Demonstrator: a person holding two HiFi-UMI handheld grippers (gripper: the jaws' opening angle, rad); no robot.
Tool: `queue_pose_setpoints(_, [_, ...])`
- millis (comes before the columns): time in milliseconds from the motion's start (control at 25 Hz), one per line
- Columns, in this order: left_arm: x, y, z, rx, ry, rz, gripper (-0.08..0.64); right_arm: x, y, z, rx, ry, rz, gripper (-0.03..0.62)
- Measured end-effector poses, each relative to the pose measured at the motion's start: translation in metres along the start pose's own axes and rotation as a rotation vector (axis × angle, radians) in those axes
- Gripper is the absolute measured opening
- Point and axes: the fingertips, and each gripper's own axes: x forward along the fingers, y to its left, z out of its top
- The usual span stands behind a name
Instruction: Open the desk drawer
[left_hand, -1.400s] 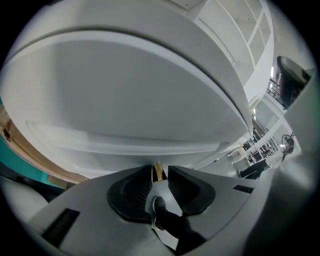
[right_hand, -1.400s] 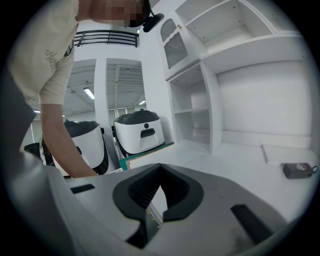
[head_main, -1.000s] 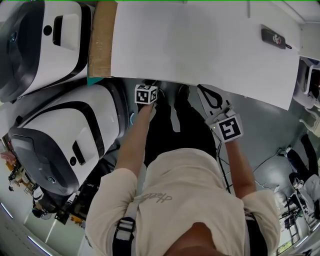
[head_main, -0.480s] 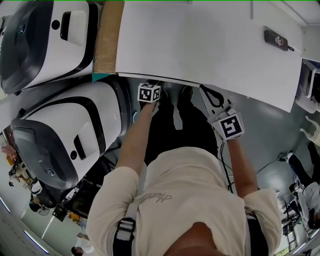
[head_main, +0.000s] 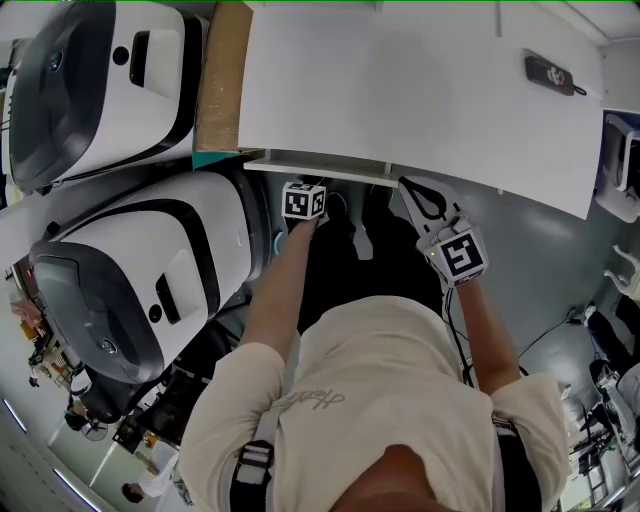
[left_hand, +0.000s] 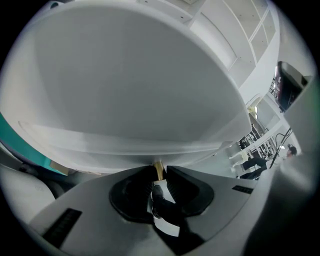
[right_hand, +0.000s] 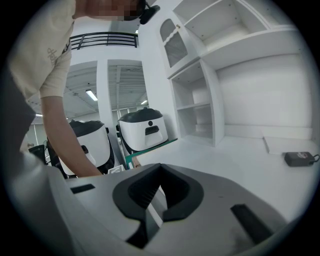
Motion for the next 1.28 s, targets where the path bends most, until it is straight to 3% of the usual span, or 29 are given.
queue_pose_setpoints(280, [-0.009,-0.003,-0.023,0.002,-0.01,-0.027,0.083,-0.005,0.021,-0.012,0.005,0.02,-0.056,-0.002])
queue_pose_setpoints(760, [-0.03,-0.007,-0.073,0.013,-0.012,-0.077,0.08,-0.022,0.097,-0.033,0.051,0.019,-0.156,-0.002])
queue_pose_setpoints(1280, [-0.046,-0.015,-0.114,-0.001,0.006,-0.142,0.078,-0.055,0.14,-0.045,0.061,0.017,-0.267,-0.002])
